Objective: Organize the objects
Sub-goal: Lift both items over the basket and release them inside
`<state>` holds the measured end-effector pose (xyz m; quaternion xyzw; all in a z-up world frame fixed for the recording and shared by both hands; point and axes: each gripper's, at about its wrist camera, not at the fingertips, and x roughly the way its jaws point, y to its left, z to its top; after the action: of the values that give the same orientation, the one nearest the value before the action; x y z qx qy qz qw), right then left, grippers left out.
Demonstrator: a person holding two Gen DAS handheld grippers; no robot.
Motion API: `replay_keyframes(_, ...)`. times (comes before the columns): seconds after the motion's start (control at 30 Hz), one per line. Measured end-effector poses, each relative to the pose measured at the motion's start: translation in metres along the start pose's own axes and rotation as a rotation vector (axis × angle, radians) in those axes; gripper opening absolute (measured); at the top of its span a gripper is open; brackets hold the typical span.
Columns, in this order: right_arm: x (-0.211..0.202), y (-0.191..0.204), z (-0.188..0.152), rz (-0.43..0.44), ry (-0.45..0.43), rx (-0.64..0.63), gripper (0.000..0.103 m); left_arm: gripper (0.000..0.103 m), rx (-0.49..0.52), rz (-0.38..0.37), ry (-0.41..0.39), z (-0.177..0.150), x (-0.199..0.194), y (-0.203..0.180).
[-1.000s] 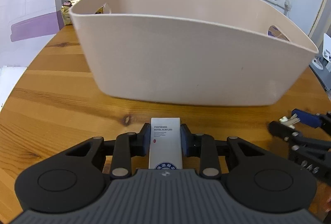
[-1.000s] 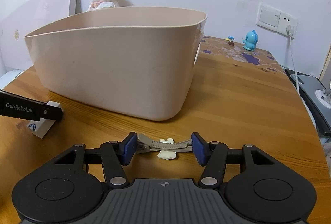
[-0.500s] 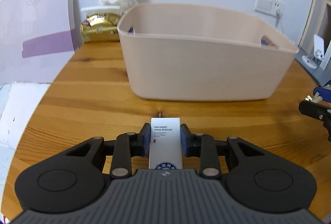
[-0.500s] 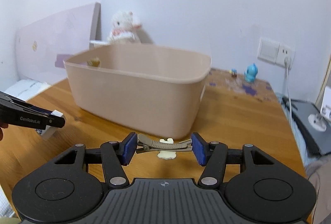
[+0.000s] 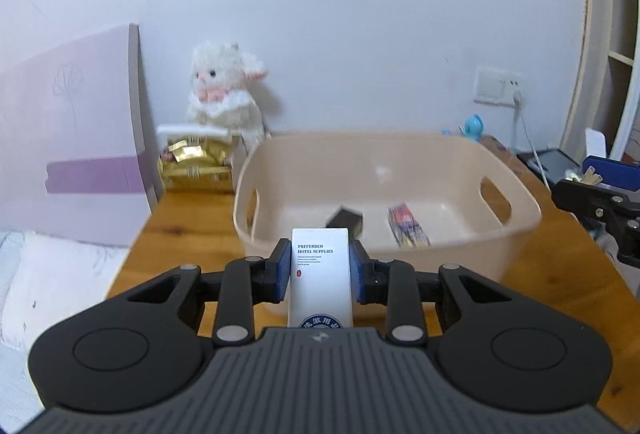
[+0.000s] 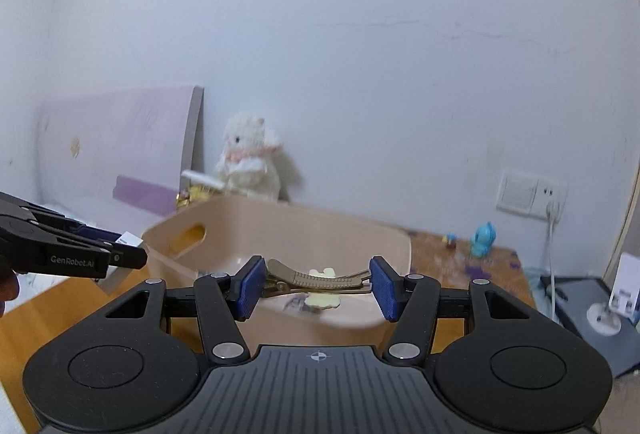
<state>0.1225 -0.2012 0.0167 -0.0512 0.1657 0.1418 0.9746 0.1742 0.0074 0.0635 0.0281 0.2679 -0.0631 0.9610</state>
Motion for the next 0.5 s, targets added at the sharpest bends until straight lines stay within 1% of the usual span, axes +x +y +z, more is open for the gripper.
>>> replay_keyframes(0.13,0.015,-0.001,0.016,-0.021,-0.025,0.02,0.054,0.032,-0.004,0.02,-0.01,0.017,0.019,-0.002)
replay_keyframes(0.27,0.037,-0.005,0.027,-0.035,-0.03,0.063,0.054,0.032,0.001,0.04,0.005,0.03,0.045,-0.008)
replay_keyframes(0.37,0.055,-0.003,0.031,-0.056,-0.023,0.06,0.054,0.032,0.031,0.063,0.041,0.034,0.071,-0.014)
replay_keyframes(0.5,0.083,-0.002,0.029,-0.07,0.022,0.058,0.054,0.032,0.058,0.117,0.094,0.034,0.109,-0.016)
